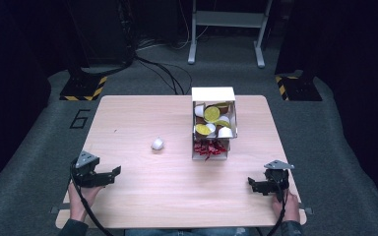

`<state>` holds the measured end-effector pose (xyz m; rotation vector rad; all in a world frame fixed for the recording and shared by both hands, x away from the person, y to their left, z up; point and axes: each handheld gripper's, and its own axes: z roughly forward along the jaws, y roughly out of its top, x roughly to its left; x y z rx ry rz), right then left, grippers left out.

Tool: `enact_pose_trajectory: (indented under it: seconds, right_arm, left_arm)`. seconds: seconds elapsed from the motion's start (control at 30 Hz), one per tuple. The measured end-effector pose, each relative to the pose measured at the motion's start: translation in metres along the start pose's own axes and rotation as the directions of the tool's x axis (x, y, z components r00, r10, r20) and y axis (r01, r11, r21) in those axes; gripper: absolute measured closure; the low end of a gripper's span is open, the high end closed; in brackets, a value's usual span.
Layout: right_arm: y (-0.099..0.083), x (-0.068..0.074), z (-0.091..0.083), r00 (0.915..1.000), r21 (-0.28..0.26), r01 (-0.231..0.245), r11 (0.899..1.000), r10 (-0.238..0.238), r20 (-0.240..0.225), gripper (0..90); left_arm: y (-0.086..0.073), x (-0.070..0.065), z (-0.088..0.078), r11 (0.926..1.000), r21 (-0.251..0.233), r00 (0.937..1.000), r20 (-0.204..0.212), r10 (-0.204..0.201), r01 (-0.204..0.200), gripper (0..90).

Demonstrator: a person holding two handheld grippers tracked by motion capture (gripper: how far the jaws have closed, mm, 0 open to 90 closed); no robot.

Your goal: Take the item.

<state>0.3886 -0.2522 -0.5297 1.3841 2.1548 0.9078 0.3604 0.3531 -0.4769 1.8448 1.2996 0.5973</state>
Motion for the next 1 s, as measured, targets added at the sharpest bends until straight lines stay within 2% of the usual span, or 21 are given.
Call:
enact_pose_trajectory:
  seconds: [0.2, 0.3, 0.37, 0.43, 0.53, 0.57, 0.6, 0.67, 1.0]
  right_arm:
    - [0.0, 0.0, 0.0, 1.0, 0.0, 0.0, 1.0, 0.0, 0.0, 0.0]
    - [0.0, 0.0, 0.0, 1.0, 0.0, 0.0, 1.0, 0.0, 0.0, 0.0]
    - [0.0, 0.0, 0.0, 1.0, 0.002, -0.003, 1.0, 0.003, 0.0, 0.0]
    - [0.0, 0.0, 0.0, 1.0, 0.0, -0.002, 1.0, 0.002, 0.0, 0.0]
    - [0.001, 0.001, 0.0, 1.0, -0.002, -0.008, 1.0, 0.008, -0.004, 0.0]
    - [0.0, 0.0, 0.0, 1.0, -0.002, -0.008, 1.0, 0.008, -0.003, 0.0]
    - [0.0, 0.001, 0.0, 1.0, -0.001, -0.008, 1.0, 0.008, -0.003, 0.0]
    - [0.0, 0.001, 0.0, 1.0, -0.002, -0.008, 1.0, 0.008, -0.003, 0.0]
    - [0.001, 0.0, 0.0, 1.0, 0.001, -0.006, 1.0, 0.006, -0.006, 0.0]
  left_arm:
    - [-0.031, 0.015, -0.004, 0.9985, 0.022, 0.9983, -0.029, -0.05, 0.051, 2.4]
    - [-0.043, 0.021, -0.002, 0.9967, 0.049, 0.9974, -0.035, -0.064, 0.065, 1.1]
    - [-0.049, 0.023, -0.002, 0.9955, 0.08, 0.9979, -0.046, -0.047, 0.05, 1.5]
    - [-0.053, 0.024, -0.002, 0.9947, 0.089, 0.9975, -0.053, -0.046, 0.05, 1.3]
    - [-0.058, 0.024, 0.002, 0.9938, 0.108, 0.9966, -0.08, -0.019, 0.027, 0.7]
    - [-0.06, 0.025, 0.004, 0.9914, 0.128, 0.9973, -0.071, -0.018, 0.027, 0.0]
    - [-0.062, 0.024, 0.007, 0.992, 0.123, 0.997, -0.076, -0.019, 0.028, 0.0]
    - [-0.062, 0.021, 0.007, 0.9905, 0.138, 0.9957, -0.092, 0.016, -0.003, 0.0]
    - [-0.062, 0.022, 0.008, 0.9914, 0.131, 0.9966, -0.081, 0.016, -0.006, 0.0]
